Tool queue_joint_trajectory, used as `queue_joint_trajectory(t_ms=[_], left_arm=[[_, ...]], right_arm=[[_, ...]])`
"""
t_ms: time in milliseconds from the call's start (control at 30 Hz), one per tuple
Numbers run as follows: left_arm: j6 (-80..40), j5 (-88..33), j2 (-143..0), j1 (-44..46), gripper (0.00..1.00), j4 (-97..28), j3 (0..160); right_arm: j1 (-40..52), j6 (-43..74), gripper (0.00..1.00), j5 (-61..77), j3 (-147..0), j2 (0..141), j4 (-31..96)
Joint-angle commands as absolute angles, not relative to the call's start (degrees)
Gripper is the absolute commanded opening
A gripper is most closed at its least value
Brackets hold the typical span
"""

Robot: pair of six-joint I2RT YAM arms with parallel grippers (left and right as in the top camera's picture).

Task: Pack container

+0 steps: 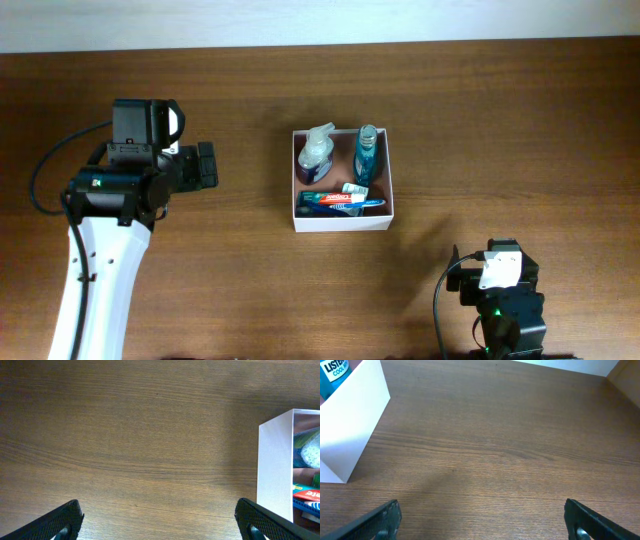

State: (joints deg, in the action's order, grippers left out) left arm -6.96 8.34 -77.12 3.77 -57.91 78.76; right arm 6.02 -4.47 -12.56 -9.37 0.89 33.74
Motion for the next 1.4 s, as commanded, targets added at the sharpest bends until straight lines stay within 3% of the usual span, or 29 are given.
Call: queue_joint_trajectory(t_ms=[0, 367, 667, 833, 1000, 1367], left_arm=[[-7.5, 8.2, -76.2, 3.6, 0.99, -58.0, 79.3], [-7.5, 8.3, -63.0, 3.6, 0.99, -55.7, 67.6], [-7.5, 8.3, -39.0, 3.6, 0.99, -27.9, 34.5], [-7.5, 8.3, -25.8, 3.6, 0.99, -20.1, 18.8], [-7.5, 8.3, -14.9, 3.6, 0.99, -20.2, 10.9], [-7.4, 8.4, -5.3, 3.6, 0.99, -20.1, 6.2]], right_arm=[[5.6, -3.8, 0.99, -12.3, -8.8, 0.2, 33.5], [5.6, -3.7, 0.99, -12.3, -8.8, 0.2, 33.6], [5.6, -3.8, 0.99, -12.3, -8.8, 0.2, 33.6], [5.6, -3.8, 0.99, -12.3, -8.8, 0.2, 33.6], [5.6, -3.8, 0.99, -12.3, -8.8, 0.2, 33.6], [5.6, -3.8, 0.99, -12.3, -8.8, 0.2, 33.6]])
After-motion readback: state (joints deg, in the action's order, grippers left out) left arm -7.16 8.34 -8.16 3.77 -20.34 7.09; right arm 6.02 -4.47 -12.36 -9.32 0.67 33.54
